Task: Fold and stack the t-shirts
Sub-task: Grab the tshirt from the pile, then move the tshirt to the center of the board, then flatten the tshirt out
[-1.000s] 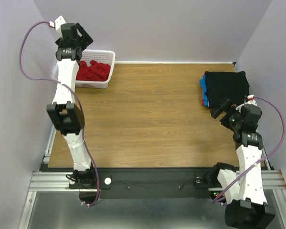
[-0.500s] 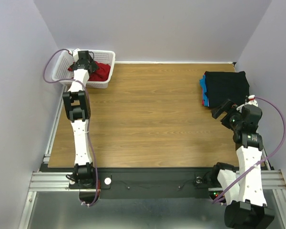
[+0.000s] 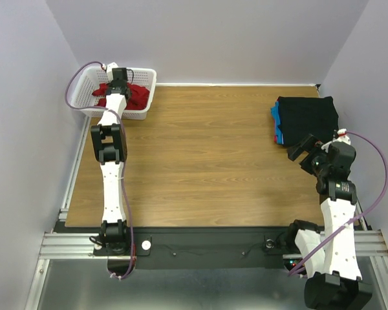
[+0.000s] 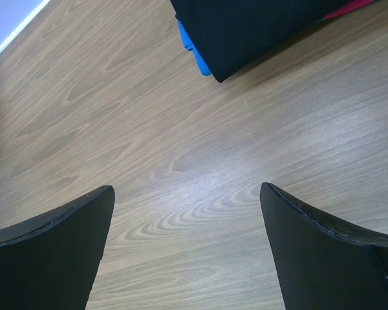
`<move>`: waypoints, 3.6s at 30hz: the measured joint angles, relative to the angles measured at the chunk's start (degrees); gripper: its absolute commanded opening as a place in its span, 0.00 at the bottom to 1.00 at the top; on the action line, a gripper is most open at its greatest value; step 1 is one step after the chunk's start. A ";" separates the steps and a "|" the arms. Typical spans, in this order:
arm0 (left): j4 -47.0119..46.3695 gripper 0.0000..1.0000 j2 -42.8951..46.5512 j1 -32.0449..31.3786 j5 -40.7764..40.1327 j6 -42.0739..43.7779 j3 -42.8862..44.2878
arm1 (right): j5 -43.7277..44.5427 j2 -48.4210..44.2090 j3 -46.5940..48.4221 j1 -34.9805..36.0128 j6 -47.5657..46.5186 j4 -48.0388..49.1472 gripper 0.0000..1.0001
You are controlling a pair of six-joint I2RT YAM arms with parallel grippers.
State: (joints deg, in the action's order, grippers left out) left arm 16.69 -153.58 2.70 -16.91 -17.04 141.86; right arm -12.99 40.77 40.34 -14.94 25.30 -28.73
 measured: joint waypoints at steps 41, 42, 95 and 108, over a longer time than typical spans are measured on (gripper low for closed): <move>-15.50 0.99 70.36 -27.43 30.27 -5.33 -46.31 | -4.02 -4.28 -0.17 0.00 -0.02 -0.11 1.00; -14.99 0.99 70.34 -27.41 28.46 -5.68 -50.03 | -4.15 -4.42 -0.17 0.00 -0.02 -0.15 1.00; -32.76 0.00 76.06 -40.96 26.16 -26.05 -112.59 | 25.03 26.38 0.28 35.17 11.56 5.27 1.00; -11.26 0.00 113.92 -40.94 12.33 -32.24 -117.04 | 27.69 39.41 9.09 35.19 11.63 6.16 1.00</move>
State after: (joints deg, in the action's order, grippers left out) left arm 5.43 -39.66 -38.24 -4.58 -49.28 24.82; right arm 14.70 80.18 49.43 20.25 36.93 -22.57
